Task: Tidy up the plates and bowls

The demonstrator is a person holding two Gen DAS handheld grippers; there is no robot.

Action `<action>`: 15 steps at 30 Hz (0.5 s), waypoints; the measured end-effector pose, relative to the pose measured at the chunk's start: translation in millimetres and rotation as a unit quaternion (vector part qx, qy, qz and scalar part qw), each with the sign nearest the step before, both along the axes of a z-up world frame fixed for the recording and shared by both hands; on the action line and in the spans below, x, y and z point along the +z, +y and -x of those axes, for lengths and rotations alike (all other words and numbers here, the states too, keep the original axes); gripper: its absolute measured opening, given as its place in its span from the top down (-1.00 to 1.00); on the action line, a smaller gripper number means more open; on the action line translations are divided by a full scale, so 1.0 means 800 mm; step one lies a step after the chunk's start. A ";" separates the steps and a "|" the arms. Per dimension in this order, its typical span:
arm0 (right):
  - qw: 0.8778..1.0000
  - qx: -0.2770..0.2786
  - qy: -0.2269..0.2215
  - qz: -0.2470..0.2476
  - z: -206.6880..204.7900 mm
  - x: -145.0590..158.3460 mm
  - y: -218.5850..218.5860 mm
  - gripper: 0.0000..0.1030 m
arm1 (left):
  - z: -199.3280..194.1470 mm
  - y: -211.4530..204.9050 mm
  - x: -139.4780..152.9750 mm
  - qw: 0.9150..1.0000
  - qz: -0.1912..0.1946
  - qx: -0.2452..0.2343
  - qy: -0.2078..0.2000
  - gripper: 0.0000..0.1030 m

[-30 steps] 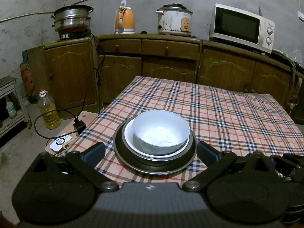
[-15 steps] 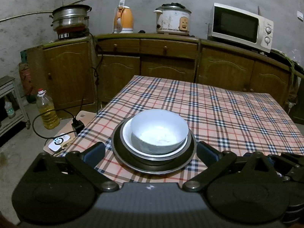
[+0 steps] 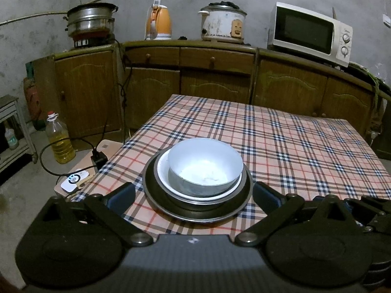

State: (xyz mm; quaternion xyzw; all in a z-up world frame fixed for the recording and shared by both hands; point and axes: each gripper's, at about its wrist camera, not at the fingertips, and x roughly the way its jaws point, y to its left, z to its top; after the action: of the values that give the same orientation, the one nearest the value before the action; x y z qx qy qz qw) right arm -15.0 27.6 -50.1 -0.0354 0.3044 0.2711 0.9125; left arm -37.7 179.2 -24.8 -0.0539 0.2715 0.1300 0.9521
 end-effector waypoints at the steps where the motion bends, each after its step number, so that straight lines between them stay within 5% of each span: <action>1: 1.000 0.000 0.000 0.000 0.000 0.000 0.000 -0.55 | 0.000 0.000 0.000 1.000 0.000 0.000 0.000 -1.00; 15: 1.000 0.000 0.002 0.001 0.000 -0.006 0.001 -0.55 | -0.001 -0.003 -0.002 1.000 0.002 -0.001 0.005 -1.00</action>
State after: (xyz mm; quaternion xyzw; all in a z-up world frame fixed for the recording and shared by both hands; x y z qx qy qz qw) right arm -15.2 28.3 -54.7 -0.0357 0.3065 0.2713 0.9117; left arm -36.7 176.4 -26.1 -0.0549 0.2769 0.1283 0.9507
